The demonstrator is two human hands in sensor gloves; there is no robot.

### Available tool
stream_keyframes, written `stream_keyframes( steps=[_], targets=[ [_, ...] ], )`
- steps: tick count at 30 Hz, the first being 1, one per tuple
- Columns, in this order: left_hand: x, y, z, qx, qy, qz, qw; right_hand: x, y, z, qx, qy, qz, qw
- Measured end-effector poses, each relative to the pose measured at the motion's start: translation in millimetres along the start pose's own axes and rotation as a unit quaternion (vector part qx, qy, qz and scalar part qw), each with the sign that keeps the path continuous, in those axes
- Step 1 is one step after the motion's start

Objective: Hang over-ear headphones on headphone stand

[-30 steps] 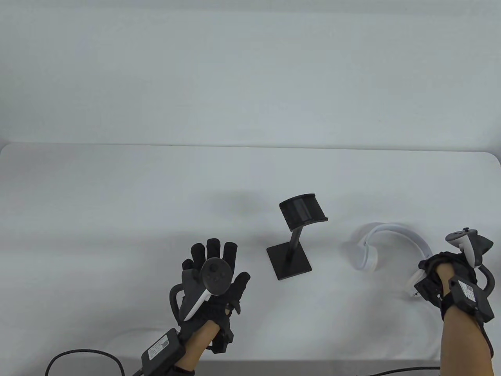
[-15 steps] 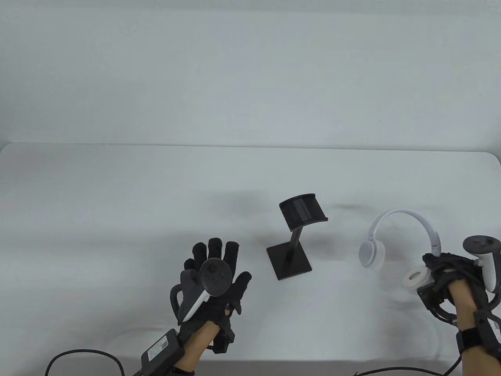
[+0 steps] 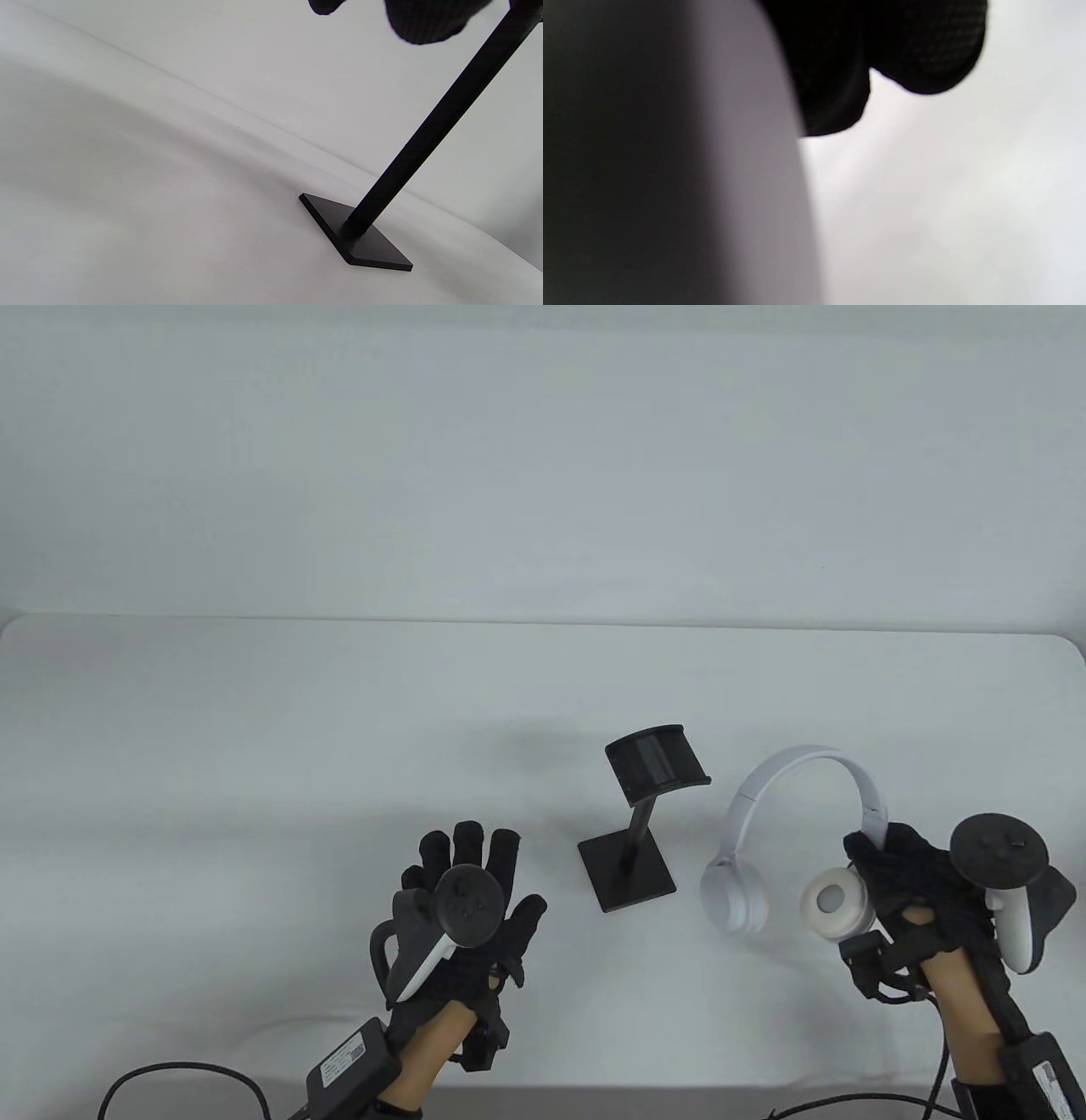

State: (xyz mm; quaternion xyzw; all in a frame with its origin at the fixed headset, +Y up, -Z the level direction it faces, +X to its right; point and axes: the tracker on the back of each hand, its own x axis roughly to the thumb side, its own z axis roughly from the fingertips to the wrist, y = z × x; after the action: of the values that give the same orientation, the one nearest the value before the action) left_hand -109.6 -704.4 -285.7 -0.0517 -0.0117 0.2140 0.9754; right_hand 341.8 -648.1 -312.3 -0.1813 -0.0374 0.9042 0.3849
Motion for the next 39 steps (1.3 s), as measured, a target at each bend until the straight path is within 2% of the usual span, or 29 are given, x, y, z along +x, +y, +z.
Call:
stream_keyframes(
  steps=[3,6,14,19,24,28,39],
  targets=[
    [-1,0,0,0.0,0.001,0.003,1.0,16,10,7,0.0,-0.028,-0.006,1.0],
    [-2,2,0,0.005,0.004,0.007,1.0,32,22,15,-0.027,-0.052,-0.007,0.998],
    [-6,5,-1,0.008,0.009,0.017,1.0,60,59,10,-0.049,-0.076,0.009,0.996],
    [-9,8,-2,0.011,0.014,0.023,1.0,67,82,0,-0.054,-0.078,0.02,0.995],
    [-11,9,-3,0.016,0.017,0.026,0.999,70,97,-7,-0.083,-0.089,0.033,0.992],
    [-11,9,-3,0.014,0.018,0.025,0.999,71,108,-13,-0.082,-0.089,0.04,0.992],
    [-13,10,-4,0.012,0.023,0.027,0.999,67,122,-21,-0.1,-0.088,0.05,0.99]
  ],
)
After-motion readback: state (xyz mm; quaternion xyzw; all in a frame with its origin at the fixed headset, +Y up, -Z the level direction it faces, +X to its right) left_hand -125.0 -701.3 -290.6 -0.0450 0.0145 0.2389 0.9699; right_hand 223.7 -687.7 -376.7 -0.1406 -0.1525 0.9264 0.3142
